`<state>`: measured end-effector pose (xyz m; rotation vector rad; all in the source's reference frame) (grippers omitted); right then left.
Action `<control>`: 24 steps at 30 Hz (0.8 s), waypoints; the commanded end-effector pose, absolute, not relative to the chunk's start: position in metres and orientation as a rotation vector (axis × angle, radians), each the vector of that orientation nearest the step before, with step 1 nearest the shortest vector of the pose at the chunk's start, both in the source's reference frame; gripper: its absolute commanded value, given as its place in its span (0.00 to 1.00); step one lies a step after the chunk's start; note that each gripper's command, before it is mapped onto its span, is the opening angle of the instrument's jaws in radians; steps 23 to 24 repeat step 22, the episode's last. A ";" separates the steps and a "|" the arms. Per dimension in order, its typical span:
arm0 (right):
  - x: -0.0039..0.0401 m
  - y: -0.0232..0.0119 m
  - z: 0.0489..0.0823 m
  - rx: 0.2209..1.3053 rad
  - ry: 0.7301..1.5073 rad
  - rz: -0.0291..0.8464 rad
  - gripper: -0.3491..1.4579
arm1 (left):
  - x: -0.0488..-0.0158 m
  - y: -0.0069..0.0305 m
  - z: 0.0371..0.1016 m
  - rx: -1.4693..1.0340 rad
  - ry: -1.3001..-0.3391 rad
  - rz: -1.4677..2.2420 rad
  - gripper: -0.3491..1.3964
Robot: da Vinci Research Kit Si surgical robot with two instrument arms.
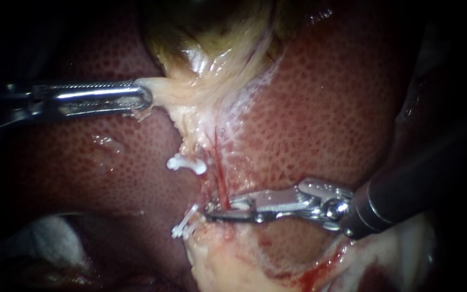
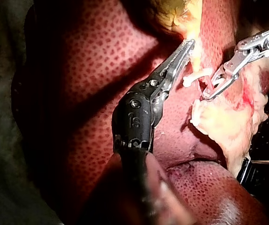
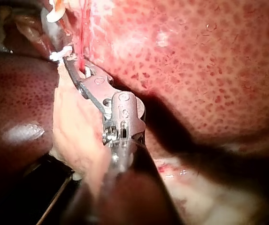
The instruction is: Clipping first clip right tube
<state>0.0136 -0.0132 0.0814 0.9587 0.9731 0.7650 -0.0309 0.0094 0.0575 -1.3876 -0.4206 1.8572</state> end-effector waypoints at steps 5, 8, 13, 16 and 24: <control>0.0132 -0.0135 0.0811 0.963 0.967 0.759 0.00 | -0.0309 0.0094 0.0575 -1.391 -0.420 1.855 0.00; 0.0132 -0.0135 0.0811 0.963 0.965 0.766 0.00 | -0.0309 0.0093 0.0576 -1.390 -0.420 1.855 0.00; 0.0132 -0.0136 0.0812 0.971 0.962 0.766 0.00 | -0.0310 0.0093 0.0576 -1.391 -0.419 1.855 0.00; 0.0132 -0.0137 0.0813 0.976 0.959 0.769 0.00 | -0.0310 0.0093 0.0576 -1.390 -0.419 1.855 0.00; 0.0132 -0.0137 0.0814 0.975 0.959 0.769 0.00 | -0.0310 0.0093 0.0577 -1.391 -0.419 1.855 0.00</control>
